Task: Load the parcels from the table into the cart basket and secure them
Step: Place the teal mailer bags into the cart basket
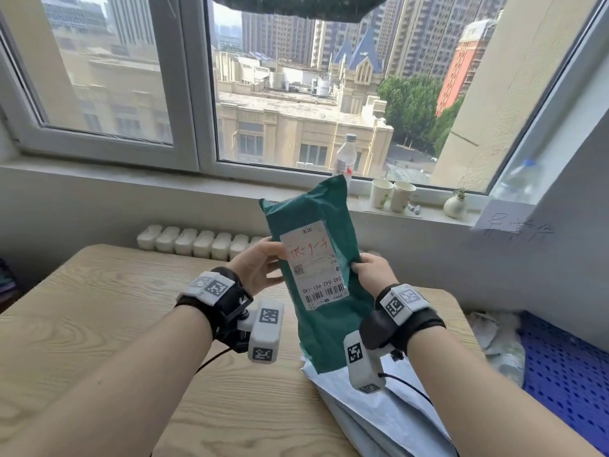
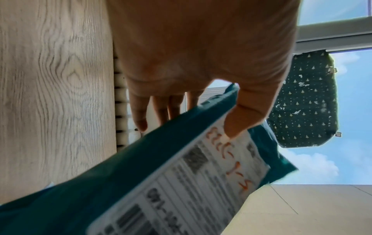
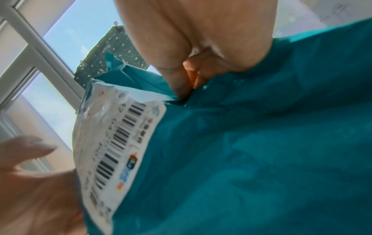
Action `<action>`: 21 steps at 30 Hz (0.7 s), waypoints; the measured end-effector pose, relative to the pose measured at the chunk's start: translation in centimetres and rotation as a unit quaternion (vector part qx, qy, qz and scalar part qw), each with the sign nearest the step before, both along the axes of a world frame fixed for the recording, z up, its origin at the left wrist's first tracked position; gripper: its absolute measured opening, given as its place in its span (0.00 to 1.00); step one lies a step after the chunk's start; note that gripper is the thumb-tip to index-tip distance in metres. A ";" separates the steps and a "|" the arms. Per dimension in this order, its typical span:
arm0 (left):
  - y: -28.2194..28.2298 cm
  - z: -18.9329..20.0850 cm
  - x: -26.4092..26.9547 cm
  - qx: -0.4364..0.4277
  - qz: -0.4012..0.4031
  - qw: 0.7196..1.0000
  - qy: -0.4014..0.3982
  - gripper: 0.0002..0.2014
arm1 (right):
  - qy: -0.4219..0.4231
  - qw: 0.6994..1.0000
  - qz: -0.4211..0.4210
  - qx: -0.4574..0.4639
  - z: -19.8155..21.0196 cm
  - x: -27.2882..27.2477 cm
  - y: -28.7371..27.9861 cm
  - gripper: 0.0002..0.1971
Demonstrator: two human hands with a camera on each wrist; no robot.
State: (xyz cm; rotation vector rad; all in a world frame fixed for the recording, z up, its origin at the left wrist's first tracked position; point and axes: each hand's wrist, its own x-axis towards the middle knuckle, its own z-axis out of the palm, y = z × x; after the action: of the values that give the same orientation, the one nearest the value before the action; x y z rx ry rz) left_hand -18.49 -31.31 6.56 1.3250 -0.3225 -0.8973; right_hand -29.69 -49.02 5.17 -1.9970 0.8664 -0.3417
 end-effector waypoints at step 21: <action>9.5 -1.7 -3.1 0.530 0.035 0.651 -0.543 0.09 | 0.015 0.961 0.249 -0.119 -1.6 4.2 12.1 0.11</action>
State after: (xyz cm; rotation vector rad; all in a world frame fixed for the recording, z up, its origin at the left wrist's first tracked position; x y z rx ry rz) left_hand -21.56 -21.80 4.88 2.9216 -0.7014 0.0251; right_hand -25.50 -36.94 3.57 -2.3638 0.3238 -0.1273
